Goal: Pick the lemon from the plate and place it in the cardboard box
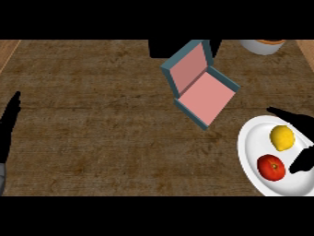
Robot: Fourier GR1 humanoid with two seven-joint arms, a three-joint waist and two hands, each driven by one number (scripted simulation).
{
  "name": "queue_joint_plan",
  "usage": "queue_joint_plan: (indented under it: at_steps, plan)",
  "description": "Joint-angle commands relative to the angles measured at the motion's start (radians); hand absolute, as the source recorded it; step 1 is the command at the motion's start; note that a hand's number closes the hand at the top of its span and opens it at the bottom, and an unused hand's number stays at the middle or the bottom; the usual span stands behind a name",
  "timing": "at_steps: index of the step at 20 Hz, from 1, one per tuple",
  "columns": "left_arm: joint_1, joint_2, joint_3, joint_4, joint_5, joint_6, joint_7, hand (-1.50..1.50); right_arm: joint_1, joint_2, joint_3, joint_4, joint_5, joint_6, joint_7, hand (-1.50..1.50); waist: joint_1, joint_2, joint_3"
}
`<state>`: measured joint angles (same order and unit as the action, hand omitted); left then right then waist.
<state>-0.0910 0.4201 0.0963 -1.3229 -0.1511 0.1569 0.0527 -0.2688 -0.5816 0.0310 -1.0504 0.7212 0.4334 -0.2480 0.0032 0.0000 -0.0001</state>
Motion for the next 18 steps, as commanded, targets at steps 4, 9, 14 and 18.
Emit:
queue_joint_plan:
  at_steps: [4, 9, 14, 18]
  plan:
    - [-0.031, -0.026, 0.024, 0.014, -0.052, -0.001, 0.001, 0.00, -0.014, 0.061, -0.025, 0.112, 0.084, -0.105, -0.009, 1.50, -0.001, 0.000, 0.000]
    - [-0.051, -0.019, 0.049, 0.064, -0.014, -0.040, -0.029, 0.00, -0.062, 0.118, -0.015, 0.189, 0.175, -0.352, -0.033, 1.50, 0.003, 0.003, 0.001]
    - [-0.008, -0.003, 0.056, -0.017, -0.017, -0.070, 0.014, 0.00, -0.105, 0.056, -0.066, 0.198, 0.187, -0.415, -0.078, 1.50, 0.003, 0.000, 0.001]
    - [0.014, -0.070, 0.027, -0.039, -0.081, 0.005, 0.000, 0.00, -0.196, 0.015, -0.110, 0.357, 0.183, -0.427, -0.205, 1.50, 0.009, 0.003, 0.001]
